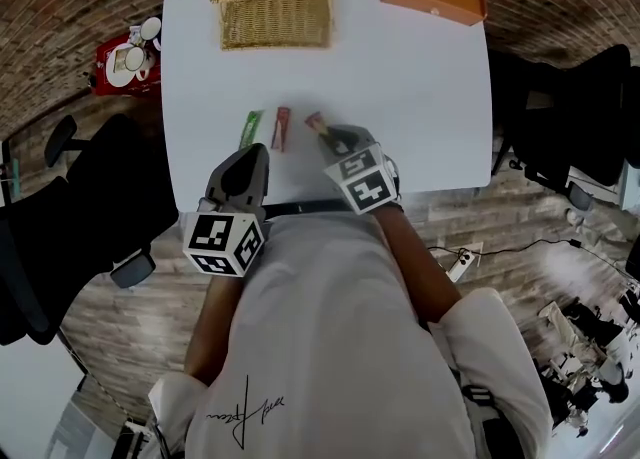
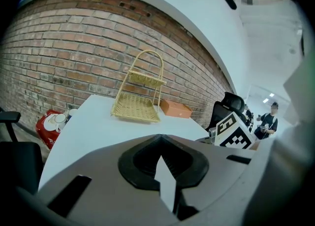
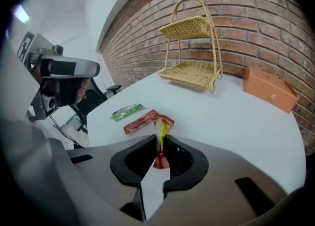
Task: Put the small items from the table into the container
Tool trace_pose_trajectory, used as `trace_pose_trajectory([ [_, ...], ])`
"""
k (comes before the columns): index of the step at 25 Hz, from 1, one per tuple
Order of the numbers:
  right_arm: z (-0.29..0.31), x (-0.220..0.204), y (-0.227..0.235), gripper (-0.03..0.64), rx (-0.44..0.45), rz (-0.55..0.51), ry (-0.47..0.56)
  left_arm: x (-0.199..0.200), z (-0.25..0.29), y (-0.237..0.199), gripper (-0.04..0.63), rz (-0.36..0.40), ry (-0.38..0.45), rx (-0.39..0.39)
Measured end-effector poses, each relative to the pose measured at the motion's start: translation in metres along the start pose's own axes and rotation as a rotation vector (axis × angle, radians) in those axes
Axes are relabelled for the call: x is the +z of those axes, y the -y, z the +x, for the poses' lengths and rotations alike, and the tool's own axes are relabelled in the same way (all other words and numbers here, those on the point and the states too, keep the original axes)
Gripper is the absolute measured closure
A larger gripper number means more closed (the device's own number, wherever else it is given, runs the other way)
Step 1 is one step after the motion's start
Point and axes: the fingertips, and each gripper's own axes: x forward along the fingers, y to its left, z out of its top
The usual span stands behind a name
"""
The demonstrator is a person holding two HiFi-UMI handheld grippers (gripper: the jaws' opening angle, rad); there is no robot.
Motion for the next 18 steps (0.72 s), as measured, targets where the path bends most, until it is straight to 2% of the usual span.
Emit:
trace_pose_trajectory([
  [18, -0.029, 0.039, -0.007, 0.552, 0.045, -0.086, 0.052, 0.0, 0.007, 0.001, 0.584, -0.03, 0.013, 0.003],
])
